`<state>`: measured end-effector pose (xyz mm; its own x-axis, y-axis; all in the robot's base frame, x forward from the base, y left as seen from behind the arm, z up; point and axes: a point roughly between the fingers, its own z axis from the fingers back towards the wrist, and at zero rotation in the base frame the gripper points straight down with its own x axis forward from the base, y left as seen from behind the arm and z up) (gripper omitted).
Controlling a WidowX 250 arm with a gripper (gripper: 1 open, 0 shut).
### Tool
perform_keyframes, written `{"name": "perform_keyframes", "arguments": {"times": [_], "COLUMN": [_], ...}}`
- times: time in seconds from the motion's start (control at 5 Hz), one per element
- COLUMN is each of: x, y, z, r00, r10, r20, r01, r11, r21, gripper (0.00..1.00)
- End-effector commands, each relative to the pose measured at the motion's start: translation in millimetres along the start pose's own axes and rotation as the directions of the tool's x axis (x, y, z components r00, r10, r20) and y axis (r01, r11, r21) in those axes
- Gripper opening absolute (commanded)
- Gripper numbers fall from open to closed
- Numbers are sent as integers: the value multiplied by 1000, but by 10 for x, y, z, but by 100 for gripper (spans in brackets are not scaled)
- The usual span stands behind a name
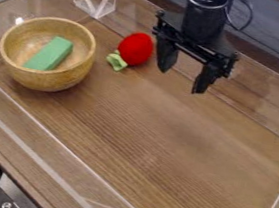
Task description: Put the green block in the brown bowl
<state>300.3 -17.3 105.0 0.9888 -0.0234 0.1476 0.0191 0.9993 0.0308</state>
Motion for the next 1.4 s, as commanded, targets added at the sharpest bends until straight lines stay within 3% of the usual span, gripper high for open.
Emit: {"name": "perform_keyframes", "arguments": {"times": [0.0, 0.4, 0.8, 1.2], "x": [-24, -14, 97, -23], "y": [65, 157, 343, 122], "z": [234, -16, -14, -51], "r00": [997, 992, 996, 996], "r10": [-46, -93, 21, -32], "r20": [64, 84, 85, 78], "r01": [46, 94, -23, 32], "r11": [999, 996, 999, 999], "r21": [-10, -4, 24, 11], "gripper": [100, 100, 100, 100]}}
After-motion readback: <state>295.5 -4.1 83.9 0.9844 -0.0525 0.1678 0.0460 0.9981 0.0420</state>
